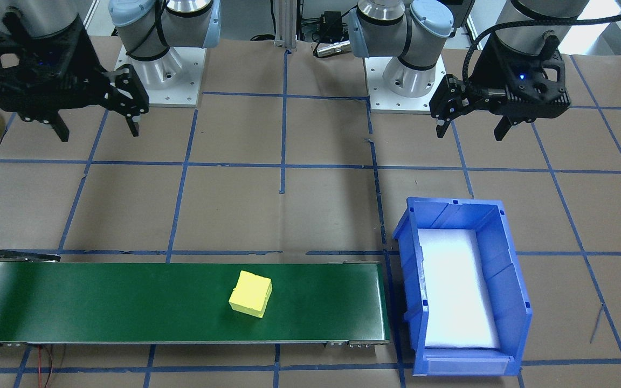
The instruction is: Move block left to right into plate
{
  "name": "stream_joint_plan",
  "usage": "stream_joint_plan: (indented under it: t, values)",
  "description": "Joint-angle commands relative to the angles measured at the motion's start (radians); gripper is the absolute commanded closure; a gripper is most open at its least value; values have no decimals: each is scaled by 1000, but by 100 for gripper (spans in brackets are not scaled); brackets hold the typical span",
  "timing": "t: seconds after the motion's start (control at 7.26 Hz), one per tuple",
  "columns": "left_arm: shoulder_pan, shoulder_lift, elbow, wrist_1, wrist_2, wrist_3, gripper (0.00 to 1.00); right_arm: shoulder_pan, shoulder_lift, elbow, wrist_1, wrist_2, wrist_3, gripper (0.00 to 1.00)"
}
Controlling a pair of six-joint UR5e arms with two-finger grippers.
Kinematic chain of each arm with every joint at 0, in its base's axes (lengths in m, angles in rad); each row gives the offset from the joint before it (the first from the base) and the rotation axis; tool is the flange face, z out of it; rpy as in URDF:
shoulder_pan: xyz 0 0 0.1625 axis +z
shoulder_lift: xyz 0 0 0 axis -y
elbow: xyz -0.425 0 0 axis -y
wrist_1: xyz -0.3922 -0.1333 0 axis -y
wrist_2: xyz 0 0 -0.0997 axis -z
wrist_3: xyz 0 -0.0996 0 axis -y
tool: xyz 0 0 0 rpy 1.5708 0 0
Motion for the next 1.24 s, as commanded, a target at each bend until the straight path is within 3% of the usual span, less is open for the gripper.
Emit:
stream_joint_plan:
  t: [0.0, 0.14, 0.96, 1.1]
  values:
    - [1, 0, 7, -13, 1, -3, 0, 33, -6, 7, 4, 32, 133, 0]
    - [1, 0, 8, -16, 1, -3, 0, 34, -5, 15, 1, 61, 145, 0]
    - [4, 0, 10, -23, -7, -9, 0, 28, 7, 44, 4, 71, 185, 0]
    - [6, 0, 11, -23, -11, -9, 0, 28, 13, 44, -3, 109, 188, 0]
